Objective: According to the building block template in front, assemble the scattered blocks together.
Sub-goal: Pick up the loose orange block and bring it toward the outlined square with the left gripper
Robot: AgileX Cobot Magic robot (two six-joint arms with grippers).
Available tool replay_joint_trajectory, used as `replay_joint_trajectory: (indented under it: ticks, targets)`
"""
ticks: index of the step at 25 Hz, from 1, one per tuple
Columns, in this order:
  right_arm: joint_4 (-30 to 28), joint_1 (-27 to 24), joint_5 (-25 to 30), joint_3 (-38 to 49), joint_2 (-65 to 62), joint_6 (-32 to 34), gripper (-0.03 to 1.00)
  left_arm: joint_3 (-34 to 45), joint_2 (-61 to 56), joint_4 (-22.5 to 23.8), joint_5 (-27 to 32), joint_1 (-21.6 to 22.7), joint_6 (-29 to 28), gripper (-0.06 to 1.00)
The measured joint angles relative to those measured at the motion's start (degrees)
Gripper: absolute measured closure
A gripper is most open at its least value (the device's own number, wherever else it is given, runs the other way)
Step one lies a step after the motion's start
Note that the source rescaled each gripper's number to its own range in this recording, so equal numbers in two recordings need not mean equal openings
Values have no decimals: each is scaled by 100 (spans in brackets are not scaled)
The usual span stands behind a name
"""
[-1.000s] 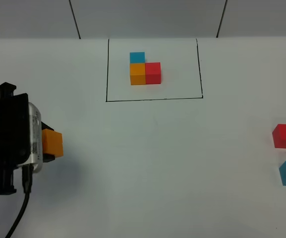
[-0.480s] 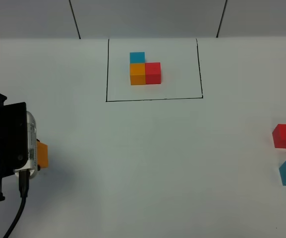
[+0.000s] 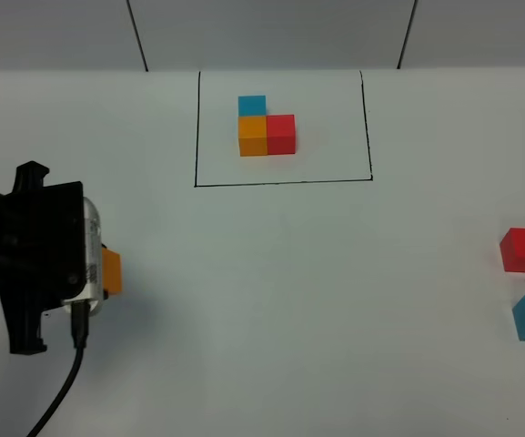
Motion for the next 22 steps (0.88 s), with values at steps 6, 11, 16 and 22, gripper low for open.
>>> replay_joint_trajectory:
  ticks: [6,11,16,22]
  targets:
    - [0,0,0,0,0,0,97,-776,679,0,-92,-591,-485,37]
    - [0,0,0,0,0,0,97,-1288,1429,-5,-103,-1069,-679,37]
    - [0,0,0,0,0,0,97,-1550,2104,-4,-201,-1333,-709,37]
    - [0,0,0,0,0,0,97,-1622,2580,191,-306,-1373,-1030,37]
